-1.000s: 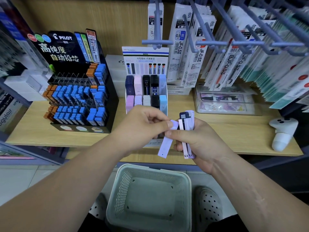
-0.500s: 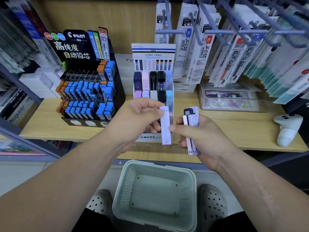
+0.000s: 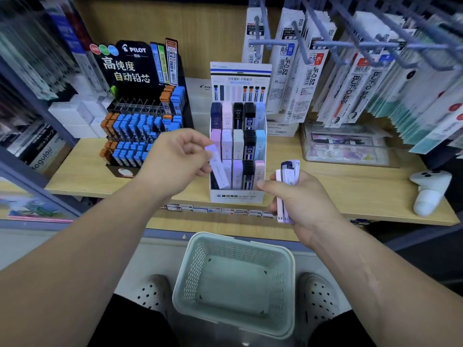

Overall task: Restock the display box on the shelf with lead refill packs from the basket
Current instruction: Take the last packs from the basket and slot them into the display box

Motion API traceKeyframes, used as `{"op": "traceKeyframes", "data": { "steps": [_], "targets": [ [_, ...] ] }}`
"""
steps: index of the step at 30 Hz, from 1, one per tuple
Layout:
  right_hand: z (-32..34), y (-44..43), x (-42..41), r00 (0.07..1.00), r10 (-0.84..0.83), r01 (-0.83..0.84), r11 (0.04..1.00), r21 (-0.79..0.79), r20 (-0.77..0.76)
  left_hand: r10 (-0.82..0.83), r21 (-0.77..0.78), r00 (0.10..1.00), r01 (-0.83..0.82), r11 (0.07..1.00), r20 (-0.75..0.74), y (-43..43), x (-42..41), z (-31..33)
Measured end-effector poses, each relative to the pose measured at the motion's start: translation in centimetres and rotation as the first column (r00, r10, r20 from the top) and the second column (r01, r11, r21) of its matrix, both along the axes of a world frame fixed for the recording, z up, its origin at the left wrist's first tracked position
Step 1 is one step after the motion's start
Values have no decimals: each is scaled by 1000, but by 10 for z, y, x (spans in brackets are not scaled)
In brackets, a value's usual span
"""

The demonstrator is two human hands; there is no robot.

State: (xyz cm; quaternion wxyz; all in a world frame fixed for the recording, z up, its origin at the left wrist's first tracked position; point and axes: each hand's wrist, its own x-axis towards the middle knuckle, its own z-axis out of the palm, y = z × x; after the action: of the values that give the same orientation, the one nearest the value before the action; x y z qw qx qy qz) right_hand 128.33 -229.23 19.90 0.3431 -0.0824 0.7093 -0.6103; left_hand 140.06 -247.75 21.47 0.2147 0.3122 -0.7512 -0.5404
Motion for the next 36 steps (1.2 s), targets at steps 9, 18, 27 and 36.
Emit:
{"op": "traceKeyframes", "data": {
  "steps": [9,18,27,36],
  "targets": [
    [-2,-1,-11,997,-9,13,999,-43,81,-123,-367,986,156,917,112,8,-23,-27],
    [-3,4,-25,979,74,-54,993,-107,189,-197,-685,949,315,657,246,7,-38,-42],
    [-2,4,-21,966,121,-91,986,-137,227,-78,-746,953,278,605,291,10,-42,-44],
    [3,-1,-26,908,-216,332,894,-302,358,-318,130,946,309,942,61,81,-39,-12]
  ]
}}
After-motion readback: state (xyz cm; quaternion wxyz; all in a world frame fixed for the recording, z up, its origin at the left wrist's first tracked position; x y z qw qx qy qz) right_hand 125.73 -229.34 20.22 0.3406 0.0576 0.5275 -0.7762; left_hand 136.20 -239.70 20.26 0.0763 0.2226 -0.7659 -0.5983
